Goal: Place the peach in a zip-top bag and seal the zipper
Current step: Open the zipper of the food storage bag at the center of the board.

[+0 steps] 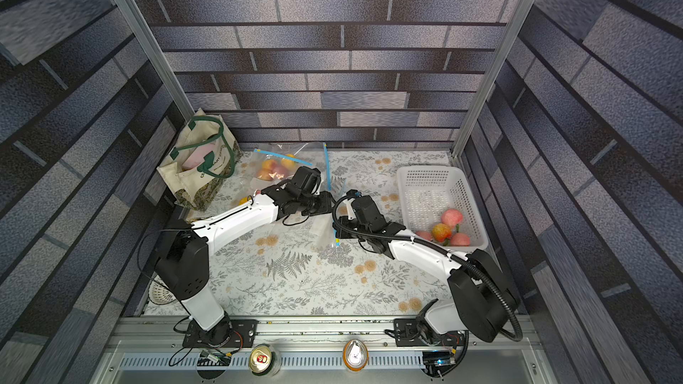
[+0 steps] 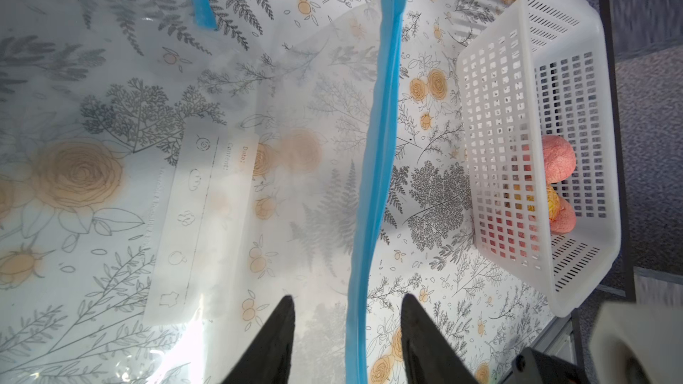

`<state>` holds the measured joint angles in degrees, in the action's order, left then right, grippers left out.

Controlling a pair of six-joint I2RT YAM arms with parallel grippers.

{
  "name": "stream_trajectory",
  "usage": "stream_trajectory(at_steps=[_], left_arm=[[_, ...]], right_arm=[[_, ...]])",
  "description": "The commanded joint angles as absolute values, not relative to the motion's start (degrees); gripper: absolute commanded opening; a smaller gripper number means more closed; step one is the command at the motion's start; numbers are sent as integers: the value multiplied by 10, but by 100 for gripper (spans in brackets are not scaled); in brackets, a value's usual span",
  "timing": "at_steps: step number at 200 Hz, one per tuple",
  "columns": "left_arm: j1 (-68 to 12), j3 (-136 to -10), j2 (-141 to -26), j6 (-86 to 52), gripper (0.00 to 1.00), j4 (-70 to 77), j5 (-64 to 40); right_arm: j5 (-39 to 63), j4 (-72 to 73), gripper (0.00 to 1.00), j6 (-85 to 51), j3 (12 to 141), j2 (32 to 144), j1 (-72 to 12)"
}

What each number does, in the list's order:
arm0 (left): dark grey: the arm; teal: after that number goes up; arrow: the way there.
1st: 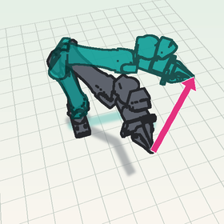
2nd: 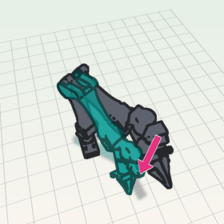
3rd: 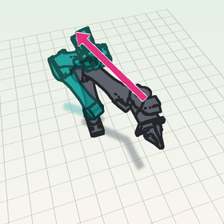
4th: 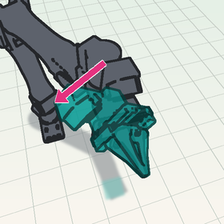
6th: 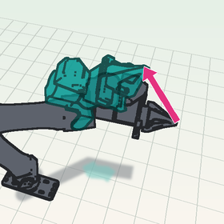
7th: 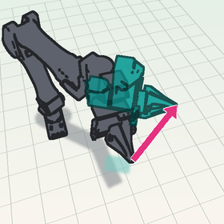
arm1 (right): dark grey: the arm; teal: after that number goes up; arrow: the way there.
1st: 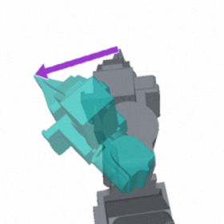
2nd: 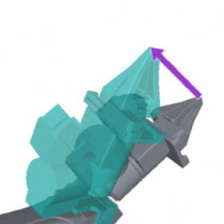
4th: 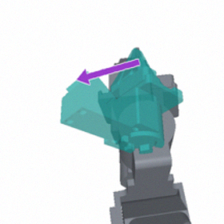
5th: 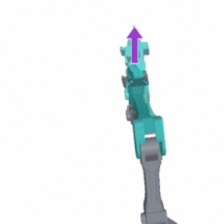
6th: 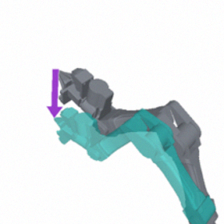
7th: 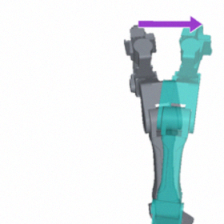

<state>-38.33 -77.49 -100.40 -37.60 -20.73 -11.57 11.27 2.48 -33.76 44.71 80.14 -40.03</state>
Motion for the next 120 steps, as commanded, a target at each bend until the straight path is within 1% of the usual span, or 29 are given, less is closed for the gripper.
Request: stream_trajectory(at_steps=[1,38,67,79,95,120], left_arm=[[-384,-796,-1026,-349,41,-215,-105],[-380,-805,-1033,-344,40,-203,-105],[-377,-814,-1025,-337,53,-198,-110],[-375,-822,-1027,-335,55,-198,-109],[-374,-837,-1039,-328,55,-208,-103],[-374,-850,-1055,-318,50,-214,-84]], right_arm=[[114,17,0,-336,450,807,-403],[117,5,0,-335,454,810,-403],[113,-1,0,-334,453,812,-403],[113,-1,0,-335,454,813,-403],[113,-2,0,-337,454,816,-403],[115,-4,0,-337,457,817,-403]])
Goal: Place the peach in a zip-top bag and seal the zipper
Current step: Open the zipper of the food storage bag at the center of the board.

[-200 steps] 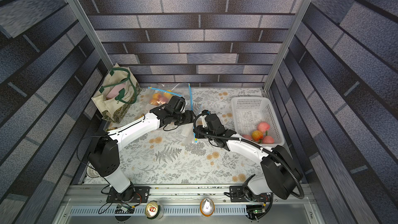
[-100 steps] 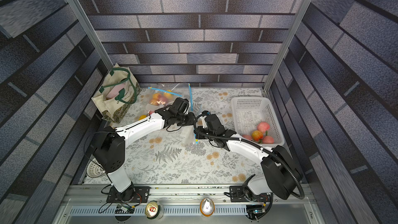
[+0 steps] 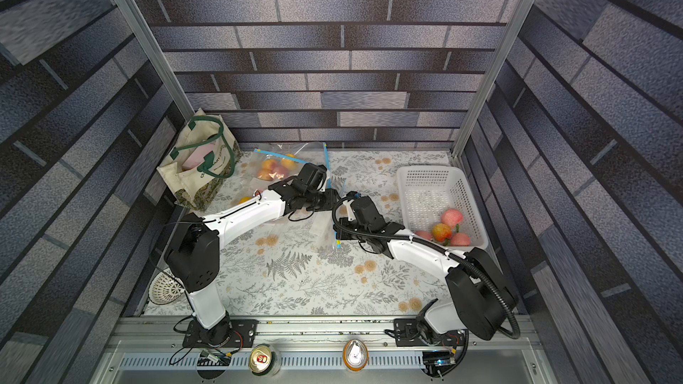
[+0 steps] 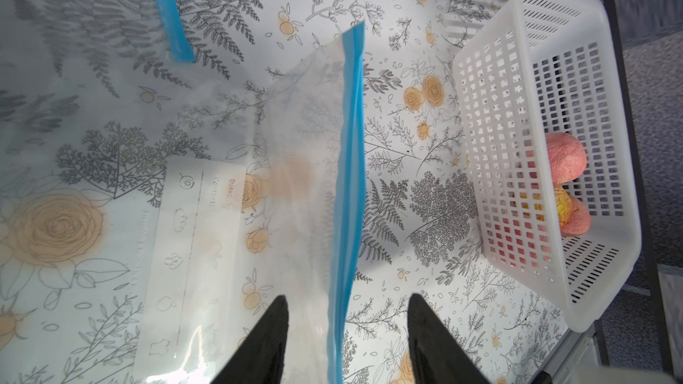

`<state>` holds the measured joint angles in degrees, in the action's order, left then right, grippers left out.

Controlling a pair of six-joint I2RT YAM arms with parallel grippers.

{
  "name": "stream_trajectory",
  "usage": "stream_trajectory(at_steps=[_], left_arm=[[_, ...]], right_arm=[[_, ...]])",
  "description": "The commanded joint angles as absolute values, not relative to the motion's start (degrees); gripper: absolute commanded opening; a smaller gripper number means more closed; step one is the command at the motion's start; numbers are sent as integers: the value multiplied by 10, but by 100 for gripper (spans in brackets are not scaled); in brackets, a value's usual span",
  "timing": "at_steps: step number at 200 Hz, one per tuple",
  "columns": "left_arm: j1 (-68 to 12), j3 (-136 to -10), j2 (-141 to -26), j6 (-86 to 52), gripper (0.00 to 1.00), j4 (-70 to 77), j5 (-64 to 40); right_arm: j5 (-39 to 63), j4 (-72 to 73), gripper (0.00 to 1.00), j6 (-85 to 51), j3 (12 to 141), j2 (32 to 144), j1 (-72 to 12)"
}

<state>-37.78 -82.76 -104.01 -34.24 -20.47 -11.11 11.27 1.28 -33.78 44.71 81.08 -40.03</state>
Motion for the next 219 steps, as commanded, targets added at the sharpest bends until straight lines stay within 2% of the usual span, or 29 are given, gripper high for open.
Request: stream_trajectory(at_steps=[1,50,150,200,219], left_arm=[[-374,-850,-1055,-317,50,-214,-84],[-374,-875,-1078,-290,41,-234,-51],[-387,-901,-1105,-257,40,-246,-33],[-423,-949,-1144,-193,38,-320,18],[-424,-940,-1147,-197,32,-320,28]], right_arm=[[115,-4,0,-337,457,817,-403],[117,-10,0,-334,461,820,-403],[120,-15,0,-331,471,825,-403],[107,-34,0,-327,479,819,-403],[107,-36,0,-324,481,816,-403]])
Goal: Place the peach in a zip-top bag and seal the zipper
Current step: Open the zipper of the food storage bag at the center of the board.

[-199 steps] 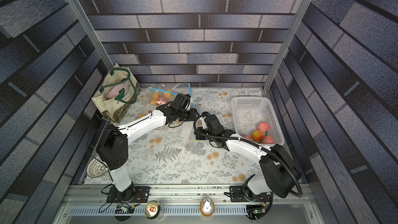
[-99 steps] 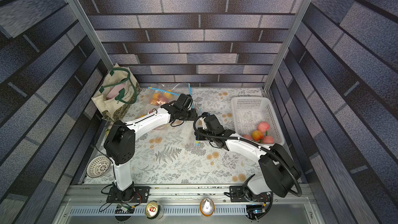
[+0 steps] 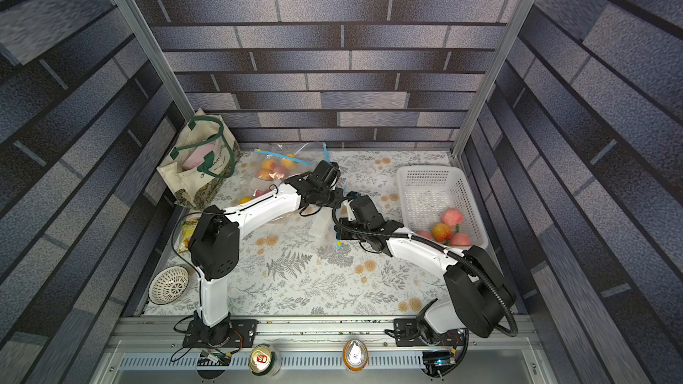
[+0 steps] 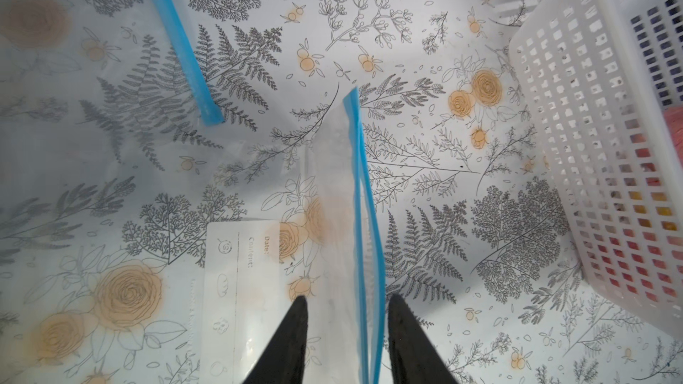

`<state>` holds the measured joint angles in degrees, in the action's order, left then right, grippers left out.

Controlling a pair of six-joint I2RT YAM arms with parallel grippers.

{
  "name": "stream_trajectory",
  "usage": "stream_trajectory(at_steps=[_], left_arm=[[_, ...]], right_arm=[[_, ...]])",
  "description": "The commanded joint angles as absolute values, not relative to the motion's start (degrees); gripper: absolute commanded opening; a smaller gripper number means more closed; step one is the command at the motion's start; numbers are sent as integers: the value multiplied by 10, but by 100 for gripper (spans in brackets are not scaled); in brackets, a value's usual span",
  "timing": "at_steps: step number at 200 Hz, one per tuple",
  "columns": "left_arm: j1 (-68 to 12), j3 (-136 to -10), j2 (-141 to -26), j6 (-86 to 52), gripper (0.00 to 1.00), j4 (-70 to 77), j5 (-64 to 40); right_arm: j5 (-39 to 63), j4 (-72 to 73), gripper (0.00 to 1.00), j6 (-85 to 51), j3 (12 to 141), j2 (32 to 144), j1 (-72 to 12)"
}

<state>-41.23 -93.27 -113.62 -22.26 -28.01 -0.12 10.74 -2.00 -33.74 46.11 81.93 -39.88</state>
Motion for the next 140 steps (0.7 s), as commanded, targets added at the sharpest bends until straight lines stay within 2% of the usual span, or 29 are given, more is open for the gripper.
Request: stream_trajectory(at_steps=[1,48,96,107,118,140], left_arm=[[-424,-939,-1146,-197,32,-319,27],[-415,-925,-1136,-202,29,-312,16],[-406,-891,-1113,-239,30,-278,-54],[-394,-877,-1100,-256,33,-259,-85],[-383,-866,-1084,-273,41,-241,-107],[-373,-868,-1060,-278,42,-232,-121]], right_arm=[[107,-36,0,-324,481,816,-403],[106,-38,0,-324,483,814,-403],[103,-37,0,-323,485,814,-403],[107,-36,0,-322,485,815,-403],[110,-38,0,-323,485,817,-403],[111,-36,0,-324,482,822,-403]])
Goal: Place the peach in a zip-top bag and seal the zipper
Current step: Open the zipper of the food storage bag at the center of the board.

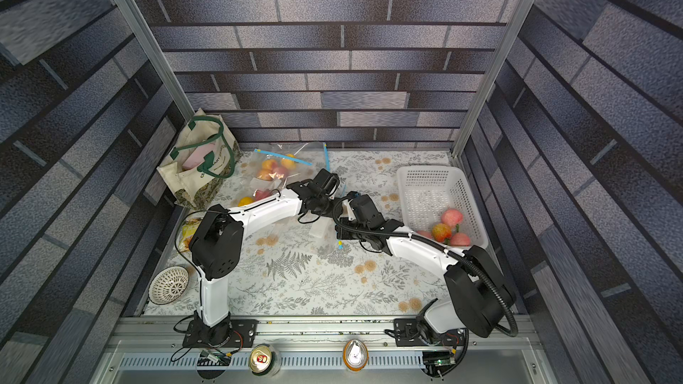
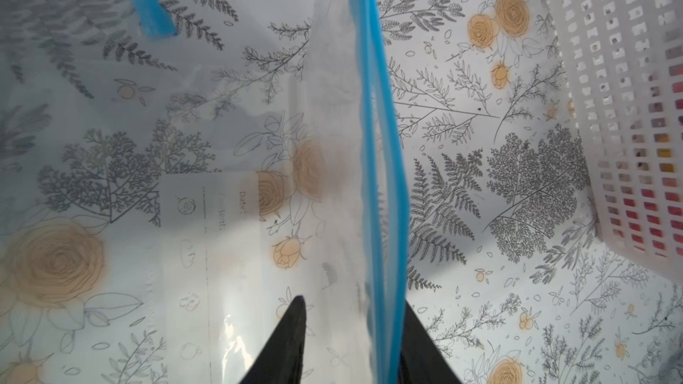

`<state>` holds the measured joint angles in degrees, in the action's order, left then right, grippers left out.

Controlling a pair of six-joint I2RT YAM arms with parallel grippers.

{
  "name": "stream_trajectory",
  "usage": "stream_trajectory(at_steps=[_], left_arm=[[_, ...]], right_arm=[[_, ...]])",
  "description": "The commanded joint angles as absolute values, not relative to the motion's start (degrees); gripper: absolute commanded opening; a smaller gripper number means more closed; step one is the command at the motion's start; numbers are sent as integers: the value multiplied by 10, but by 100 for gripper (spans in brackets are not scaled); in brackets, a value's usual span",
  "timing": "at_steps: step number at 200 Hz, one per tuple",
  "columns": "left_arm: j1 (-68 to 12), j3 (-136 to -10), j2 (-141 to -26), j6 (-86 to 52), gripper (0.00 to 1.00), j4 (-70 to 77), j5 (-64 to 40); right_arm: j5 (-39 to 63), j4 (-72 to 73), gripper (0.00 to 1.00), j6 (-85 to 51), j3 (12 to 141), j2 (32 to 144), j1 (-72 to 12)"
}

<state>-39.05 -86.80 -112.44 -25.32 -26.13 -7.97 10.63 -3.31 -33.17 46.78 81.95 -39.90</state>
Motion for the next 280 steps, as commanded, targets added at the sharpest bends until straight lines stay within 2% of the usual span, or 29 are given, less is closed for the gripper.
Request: stream_trajectory(at_steps=[1,30,63,115,134,195,236,280], left_arm=[[-373,-869,-1059,-277,43,-232,-122],[-373,-891,-1055,-264,46,-247,-100],[-377,-921,-1084,-231,39,-282,-72],[-398,-956,-1129,-207,34,-310,-8],[-397,-958,-1138,-206,27,-304,-5],[-392,-955,-1124,-209,26,-291,-17],[-389,-941,-1090,-219,32,-275,-27],[-382,-933,-1096,-216,28,-277,-17]], right_arm=[[111,-36,0,-324,482,822,-403],[112,-33,0,-326,482,825,-403],[113,-34,0,-326,483,825,-403],[112,-42,0,-323,486,822,-403],[112,-44,0,-323,487,822,-403],[113,-49,0,-321,492,829,-403],[117,-47,0,-323,494,837,-403],[118,-47,0,-324,496,837,-403]])
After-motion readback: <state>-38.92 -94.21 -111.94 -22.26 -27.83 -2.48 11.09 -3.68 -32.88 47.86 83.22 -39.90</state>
